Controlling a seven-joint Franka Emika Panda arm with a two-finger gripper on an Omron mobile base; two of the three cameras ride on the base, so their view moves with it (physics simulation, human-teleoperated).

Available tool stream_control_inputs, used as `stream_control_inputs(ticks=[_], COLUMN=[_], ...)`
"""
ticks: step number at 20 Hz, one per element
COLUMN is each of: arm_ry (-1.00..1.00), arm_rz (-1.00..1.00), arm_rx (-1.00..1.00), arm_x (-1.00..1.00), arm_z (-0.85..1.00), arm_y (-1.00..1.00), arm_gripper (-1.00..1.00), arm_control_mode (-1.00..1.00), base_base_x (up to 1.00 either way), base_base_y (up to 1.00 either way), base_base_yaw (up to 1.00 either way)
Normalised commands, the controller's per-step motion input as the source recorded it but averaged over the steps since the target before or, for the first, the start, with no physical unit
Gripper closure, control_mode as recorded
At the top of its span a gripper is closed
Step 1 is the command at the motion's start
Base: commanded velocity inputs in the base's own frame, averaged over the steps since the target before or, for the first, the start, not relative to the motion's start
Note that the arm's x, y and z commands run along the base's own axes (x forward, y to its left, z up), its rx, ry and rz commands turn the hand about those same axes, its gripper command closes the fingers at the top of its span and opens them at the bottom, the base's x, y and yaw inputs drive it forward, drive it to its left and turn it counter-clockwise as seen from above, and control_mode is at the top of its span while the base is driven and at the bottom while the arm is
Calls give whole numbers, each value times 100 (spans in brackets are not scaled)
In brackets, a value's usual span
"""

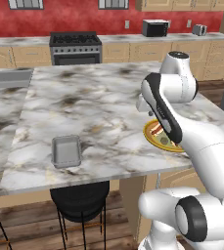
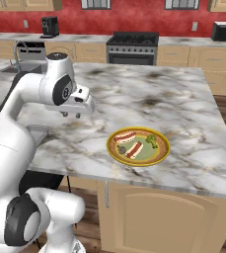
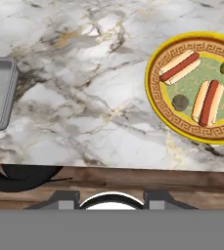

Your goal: Place one cooked food and one vegetable from the large plate to each tupperware container.

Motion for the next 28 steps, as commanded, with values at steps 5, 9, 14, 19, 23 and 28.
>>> stream_control_inputs(ticks=[5, 9, 14, 19, 23, 28], arm_ry=[2, 5, 4, 1, 0, 0], arm_rz=[0, 0, 0, 0, -2, -2], arm_rx=[0, 0, 0, 0, 0, 0], arm_x=[-50, -44, 1, 18, 44, 66], arm_z=[-4, -37, -44, -43, -45, -35], arm_y=[0, -22, -69, -95, -74, -59], arm_gripper=[-100, -100, -100, -100, -100, -100], arm_control_mode=[-100, -100, -100, -100, -100, -100], base_base_x=[0, 0, 0, 0, 0, 0], base_base_y=[0, 0, 0, 0, 0, 0], base_base_yaw=[0, 0, 0, 0, 0, 0])
